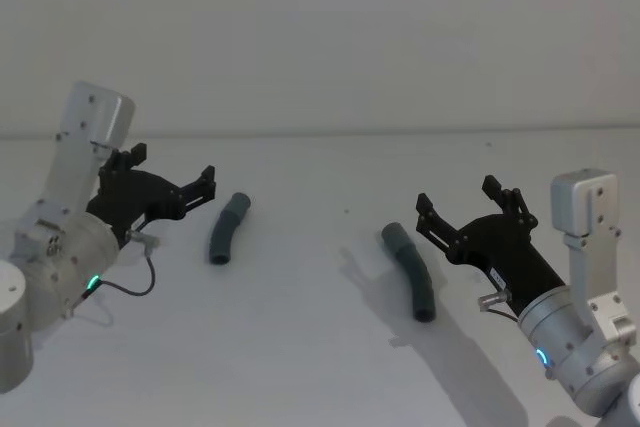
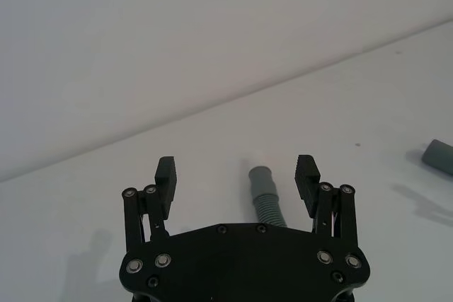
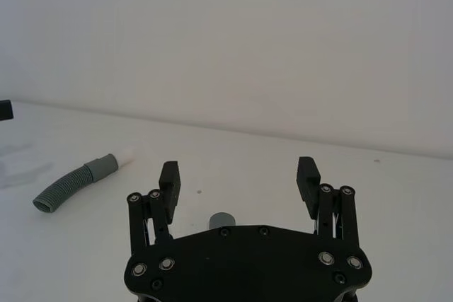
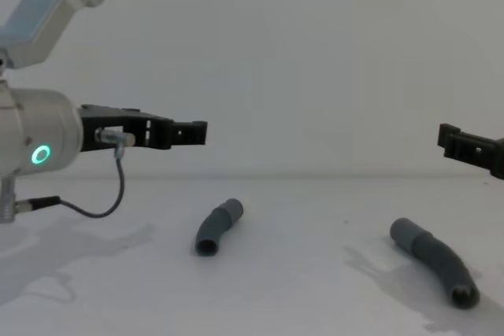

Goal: Use both hands to pick up one end of the pipe from the table, align the ends, and insert them.

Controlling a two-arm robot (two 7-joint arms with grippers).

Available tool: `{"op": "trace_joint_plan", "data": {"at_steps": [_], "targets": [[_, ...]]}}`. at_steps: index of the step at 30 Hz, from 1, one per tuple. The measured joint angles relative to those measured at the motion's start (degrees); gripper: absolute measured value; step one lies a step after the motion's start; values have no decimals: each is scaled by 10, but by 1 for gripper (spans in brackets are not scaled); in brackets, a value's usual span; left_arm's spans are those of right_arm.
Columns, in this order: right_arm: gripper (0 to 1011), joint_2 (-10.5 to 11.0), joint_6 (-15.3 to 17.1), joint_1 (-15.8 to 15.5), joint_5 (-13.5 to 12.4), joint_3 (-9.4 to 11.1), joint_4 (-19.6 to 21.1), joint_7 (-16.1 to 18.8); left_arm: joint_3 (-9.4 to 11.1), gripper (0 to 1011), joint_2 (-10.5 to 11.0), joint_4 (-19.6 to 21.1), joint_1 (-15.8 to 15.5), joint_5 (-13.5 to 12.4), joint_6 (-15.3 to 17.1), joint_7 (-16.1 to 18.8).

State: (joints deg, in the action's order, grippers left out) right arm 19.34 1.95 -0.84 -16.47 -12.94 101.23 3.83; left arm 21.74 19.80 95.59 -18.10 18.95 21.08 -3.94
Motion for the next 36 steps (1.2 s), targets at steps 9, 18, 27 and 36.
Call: {"op": "trace_joint_plan", "data": {"at_steps": [9,18,27,36], "targets": [[1000,0,0,0,0,0,0,0,18,1001,-12,-34,-33,-4,11,-22],[1000,0,0,0,0,0,0,0,30,1001,-26,-78,-63,-9,20,-40],[1000,0,0,0,0,0,0,0,41,1002,-38,-124,-91,-15,39,-53],[1000,0,0,0,0,0,0,0,55,1001,-46,-172,-128,-27,59,-69]]}}
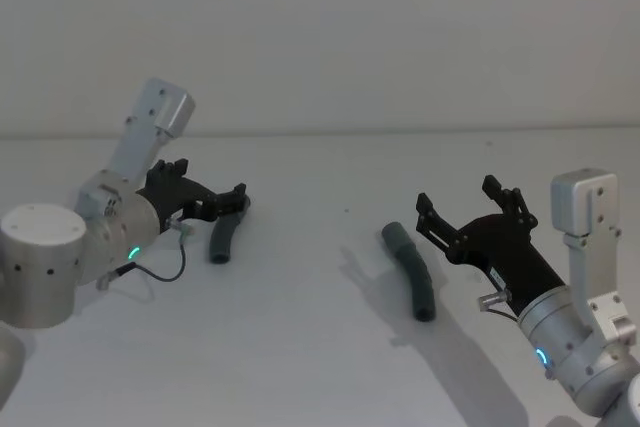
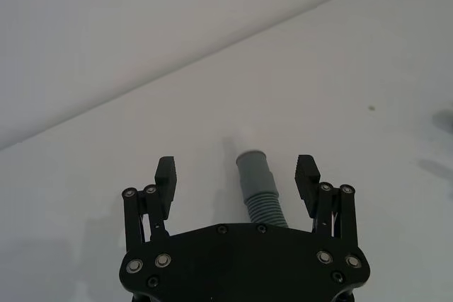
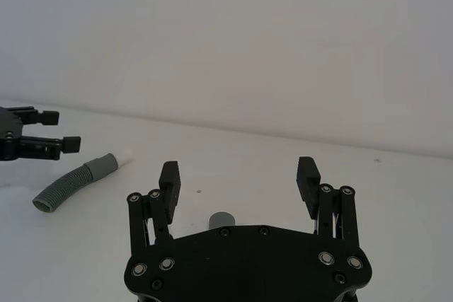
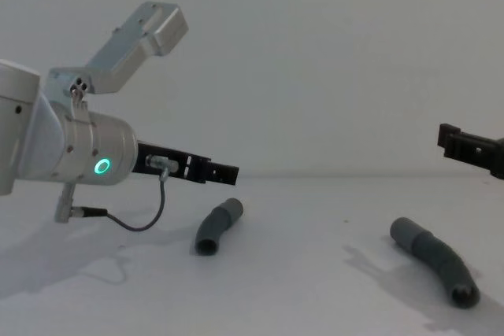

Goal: Use both hands to pick up one end of the pipe from the table, align the ends, and insert them.

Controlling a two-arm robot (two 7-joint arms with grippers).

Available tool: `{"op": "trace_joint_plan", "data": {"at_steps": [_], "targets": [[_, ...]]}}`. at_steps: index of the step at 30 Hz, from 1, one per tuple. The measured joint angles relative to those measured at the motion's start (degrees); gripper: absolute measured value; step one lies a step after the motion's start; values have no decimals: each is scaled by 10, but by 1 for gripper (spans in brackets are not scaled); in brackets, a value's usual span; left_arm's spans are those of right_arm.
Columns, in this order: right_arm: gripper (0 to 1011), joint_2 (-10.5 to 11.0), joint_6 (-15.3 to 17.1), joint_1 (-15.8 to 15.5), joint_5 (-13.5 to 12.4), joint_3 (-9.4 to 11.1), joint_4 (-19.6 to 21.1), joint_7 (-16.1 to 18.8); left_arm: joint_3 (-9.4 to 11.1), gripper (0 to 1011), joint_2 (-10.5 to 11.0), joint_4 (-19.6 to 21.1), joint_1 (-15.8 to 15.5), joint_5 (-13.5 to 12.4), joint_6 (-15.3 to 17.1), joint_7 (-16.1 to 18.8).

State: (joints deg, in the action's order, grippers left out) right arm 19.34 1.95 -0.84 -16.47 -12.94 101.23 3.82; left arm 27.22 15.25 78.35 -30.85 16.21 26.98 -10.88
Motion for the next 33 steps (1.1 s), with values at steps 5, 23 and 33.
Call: {"op": "trace_joint_plan", "data": {"at_steps": [5,23,33], "targets": [[1000,0,0,0,0,0,0,0,8,1001,-7,-27,-20,-6,10,-10],[1000,0,0,0,0,0,0,0,30,1001,-21,-91,-60,-20,31,-46],[1000,0,0,0,0,0,0,0,41,1001,-28,-118,-71,-32,24,-55]]}}
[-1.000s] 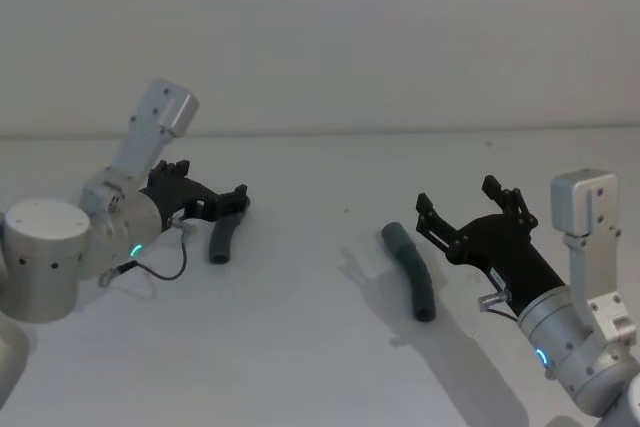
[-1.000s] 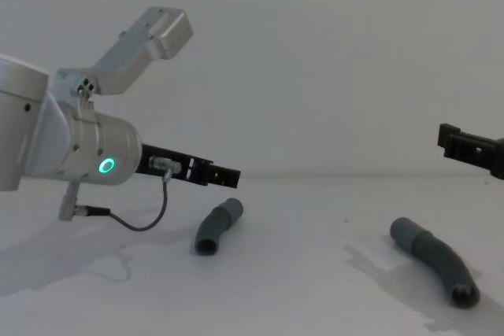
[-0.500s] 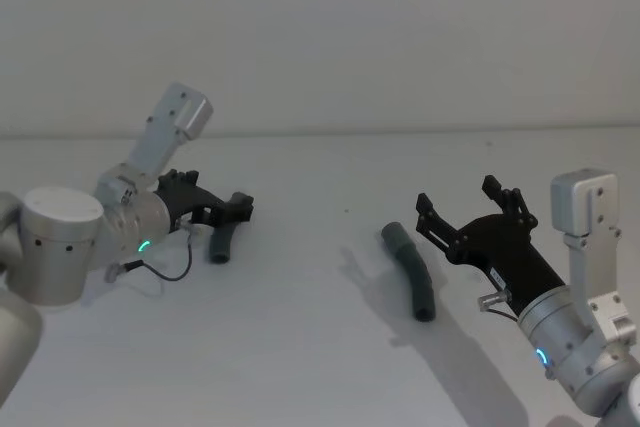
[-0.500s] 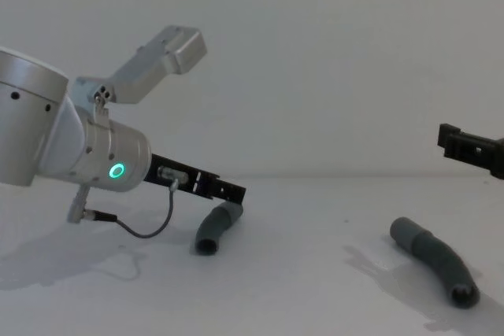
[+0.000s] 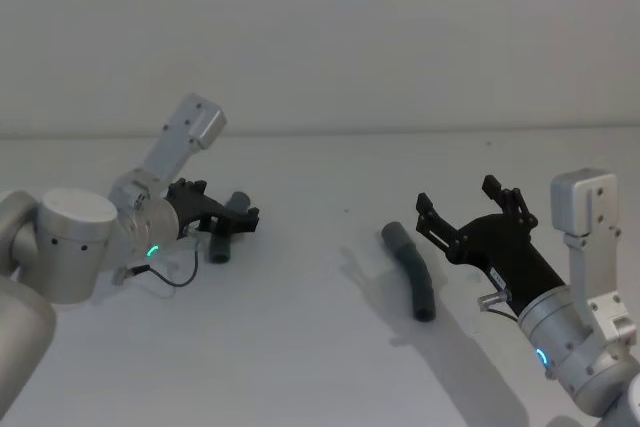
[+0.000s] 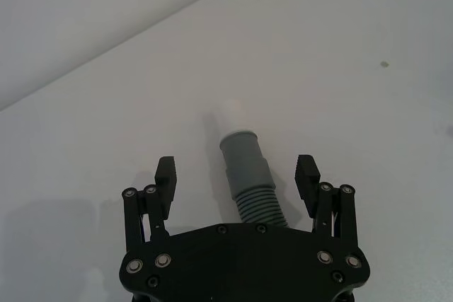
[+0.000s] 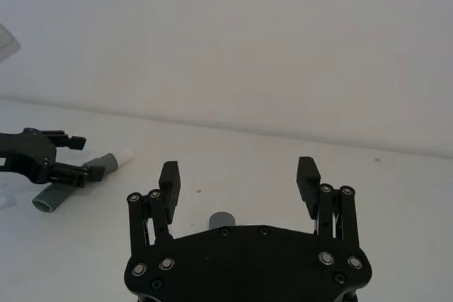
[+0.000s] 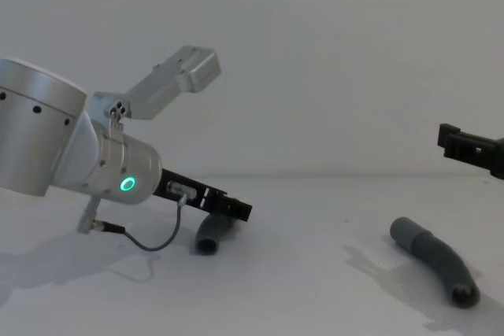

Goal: Use both hands to pick up one end of the pipe from the table, align the ends, and insert them.

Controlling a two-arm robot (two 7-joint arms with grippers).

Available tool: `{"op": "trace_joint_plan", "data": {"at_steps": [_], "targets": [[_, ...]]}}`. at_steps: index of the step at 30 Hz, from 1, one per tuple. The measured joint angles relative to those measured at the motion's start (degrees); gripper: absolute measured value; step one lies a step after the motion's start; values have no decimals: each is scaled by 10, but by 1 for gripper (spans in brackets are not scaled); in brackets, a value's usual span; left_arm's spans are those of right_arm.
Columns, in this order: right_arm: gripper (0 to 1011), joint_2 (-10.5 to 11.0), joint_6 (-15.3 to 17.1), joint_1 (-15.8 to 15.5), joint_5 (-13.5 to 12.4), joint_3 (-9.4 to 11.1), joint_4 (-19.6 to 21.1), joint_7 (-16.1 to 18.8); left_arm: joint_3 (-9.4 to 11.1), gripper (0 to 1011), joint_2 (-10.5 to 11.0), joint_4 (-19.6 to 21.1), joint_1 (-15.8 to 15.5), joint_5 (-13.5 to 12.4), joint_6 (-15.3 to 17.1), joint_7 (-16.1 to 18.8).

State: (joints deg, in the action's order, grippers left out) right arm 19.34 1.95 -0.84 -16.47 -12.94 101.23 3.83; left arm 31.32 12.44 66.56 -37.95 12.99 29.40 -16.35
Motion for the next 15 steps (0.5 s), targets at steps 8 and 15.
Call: {"op": "trace_joint_plan", "data": {"at_steps": [8,15], "targets": [[1000,0,0,0,0,0,0,0,3,1001,-5,-13,-4,-8,-6,-1],[1000,0,0,0,0,0,0,0,4,1001,-8,-19,-5,-13,-8,-1]]}}
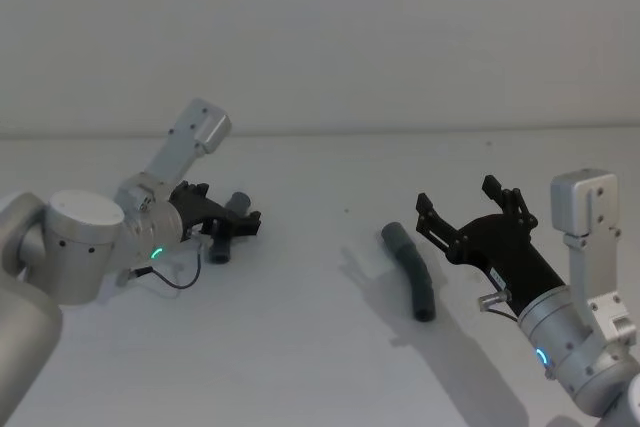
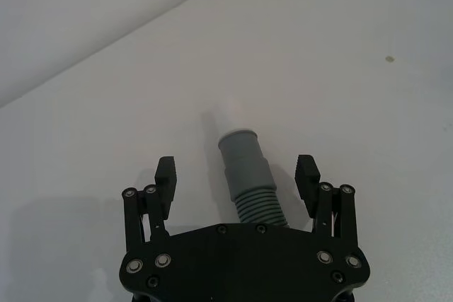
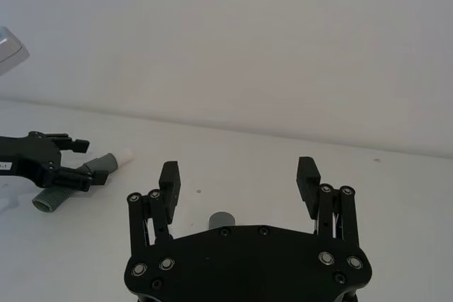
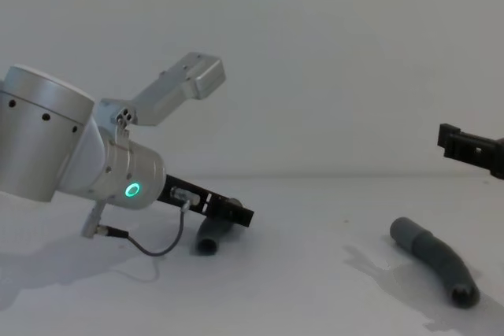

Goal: Use both hands to pick up one end of the pipe from the table, align the ends, and insert them.

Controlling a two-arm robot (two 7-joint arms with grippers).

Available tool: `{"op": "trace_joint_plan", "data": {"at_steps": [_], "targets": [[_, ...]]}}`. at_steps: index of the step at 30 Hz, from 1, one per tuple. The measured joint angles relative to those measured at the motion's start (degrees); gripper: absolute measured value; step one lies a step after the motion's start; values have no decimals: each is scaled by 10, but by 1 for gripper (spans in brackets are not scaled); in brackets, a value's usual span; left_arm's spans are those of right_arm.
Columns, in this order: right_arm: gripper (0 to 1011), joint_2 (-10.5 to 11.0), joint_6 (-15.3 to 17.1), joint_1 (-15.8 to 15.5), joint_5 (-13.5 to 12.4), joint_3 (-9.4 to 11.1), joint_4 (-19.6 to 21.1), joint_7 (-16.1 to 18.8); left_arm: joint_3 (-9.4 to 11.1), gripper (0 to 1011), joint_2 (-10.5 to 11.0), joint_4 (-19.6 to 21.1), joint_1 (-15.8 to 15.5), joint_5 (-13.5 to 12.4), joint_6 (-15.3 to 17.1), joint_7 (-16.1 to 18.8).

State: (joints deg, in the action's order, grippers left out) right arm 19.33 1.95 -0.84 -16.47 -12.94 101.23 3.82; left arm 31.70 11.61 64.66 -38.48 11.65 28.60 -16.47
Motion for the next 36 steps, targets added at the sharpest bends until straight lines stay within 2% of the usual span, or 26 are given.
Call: {"op": "trace_joint_plan", "data": {"at_steps": [36], "targets": [[1000,0,0,0,0,0,0,0,-2,1001,-14,-18,-2,-7,12,-7]]}}
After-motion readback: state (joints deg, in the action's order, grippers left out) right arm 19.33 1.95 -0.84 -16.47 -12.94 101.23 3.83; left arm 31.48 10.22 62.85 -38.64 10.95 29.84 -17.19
